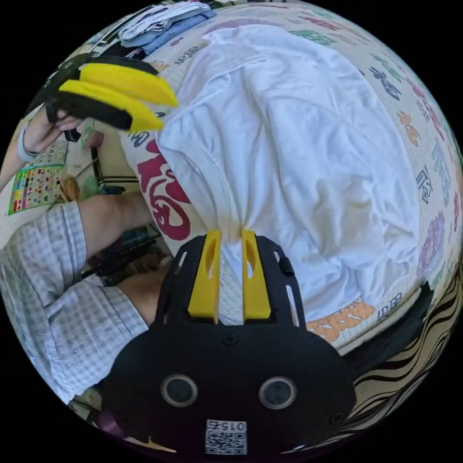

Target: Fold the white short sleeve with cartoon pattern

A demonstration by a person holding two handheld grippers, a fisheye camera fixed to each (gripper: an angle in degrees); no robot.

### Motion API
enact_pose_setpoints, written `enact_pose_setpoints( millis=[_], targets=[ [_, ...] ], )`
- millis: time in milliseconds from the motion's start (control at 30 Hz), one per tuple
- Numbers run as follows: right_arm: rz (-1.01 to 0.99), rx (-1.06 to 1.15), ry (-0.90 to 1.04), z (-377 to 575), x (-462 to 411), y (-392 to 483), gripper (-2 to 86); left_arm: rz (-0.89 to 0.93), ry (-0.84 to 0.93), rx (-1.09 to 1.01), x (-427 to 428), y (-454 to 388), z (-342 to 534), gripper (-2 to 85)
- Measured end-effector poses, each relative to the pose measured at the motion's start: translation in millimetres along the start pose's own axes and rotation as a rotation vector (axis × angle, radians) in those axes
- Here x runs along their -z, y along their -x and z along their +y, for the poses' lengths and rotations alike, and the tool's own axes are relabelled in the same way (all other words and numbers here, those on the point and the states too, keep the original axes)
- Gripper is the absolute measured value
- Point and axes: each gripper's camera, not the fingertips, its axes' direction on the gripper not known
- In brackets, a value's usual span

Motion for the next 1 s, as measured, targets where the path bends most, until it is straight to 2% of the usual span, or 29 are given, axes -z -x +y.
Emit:
enact_pose_setpoints(
  millis=[67, 133, 300, 400, 500, 633, 767, 867, 933, 1000],
  targets=[
    [-0.002, -0.05, 0.015, -2.3, 1.9, 3.6, 3.7, -0.079, 0.136, -0.079, -18.6, -14.0, -1.3, 9.4],
    [-0.078, -0.09, -0.032, 0.1, 10.4, 5.0, 2.4, -0.175, 0.212, -0.07, -23.2, -15.6, 5.5, 9.2],
    [-0.309, -0.323, -0.256, 27.9, 49.5, -8.7, 0.9, -0.199, 0.194, 0.076, 8.5, -7.2, 52.9, 8.3],
    [-0.327, -0.372, -0.314, 37.8, 64.6, -3.3, 0.7, -0.315, 0.235, 0.12, 26.6, -14.7, 80.6, 8.4],
    [-0.368, -0.367, -0.349, 40.2, 74.9, 10.9, 0.6, -0.302, 0.151, 0.005, 48.7, -46.2, 87.9, 8.3],
    [-0.351, -0.345, -0.337, 36.4, 82.0, 35.8, 0.6, -0.351, 0.043, -0.322, 54.9, -113.7, 76.1, 8.3],
    [-0.374, -0.38, -0.342, 36.8, 89.7, 58.0, 0.6, -0.279, 0.189, -0.431, 22.1, -135.5, 77.1, 8.5],
    [-0.402, -0.406, -0.361, 40.8, 97.2, 70.5, 0.6, -0.35, 0.314, -0.483, 4.6, -141.6, 95.8, 7.3],
    [-0.415, -0.405, -0.366, 42.8, 102.0, 79.4, 0.6, -0.422, 0.34, -0.498, 6.6, -145.1, 107.6, 4.1],
    [-0.417, -0.396, -0.359, 45.8, 109.9, 96.2, 0.5, -0.412, 0.299, -0.463, 23.4, -147.0, 115.1, 2.0]
  ],
)
